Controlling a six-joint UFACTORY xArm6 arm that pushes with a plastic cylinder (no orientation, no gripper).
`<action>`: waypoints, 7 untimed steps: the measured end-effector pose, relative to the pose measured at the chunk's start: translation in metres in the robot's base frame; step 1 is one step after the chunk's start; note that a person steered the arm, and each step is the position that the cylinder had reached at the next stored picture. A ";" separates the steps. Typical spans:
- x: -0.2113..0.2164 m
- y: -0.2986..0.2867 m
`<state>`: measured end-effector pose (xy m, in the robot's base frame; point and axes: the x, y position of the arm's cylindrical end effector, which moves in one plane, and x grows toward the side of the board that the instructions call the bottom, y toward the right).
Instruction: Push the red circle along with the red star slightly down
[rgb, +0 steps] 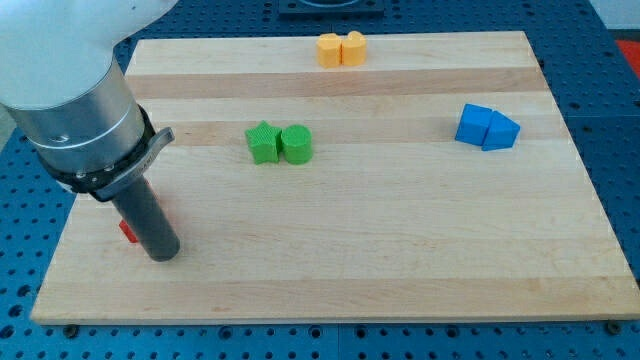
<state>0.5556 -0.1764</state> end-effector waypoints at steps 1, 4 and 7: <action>-0.024 0.034; -0.098 -0.007; -0.060 -0.043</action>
<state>0.4956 -0.2198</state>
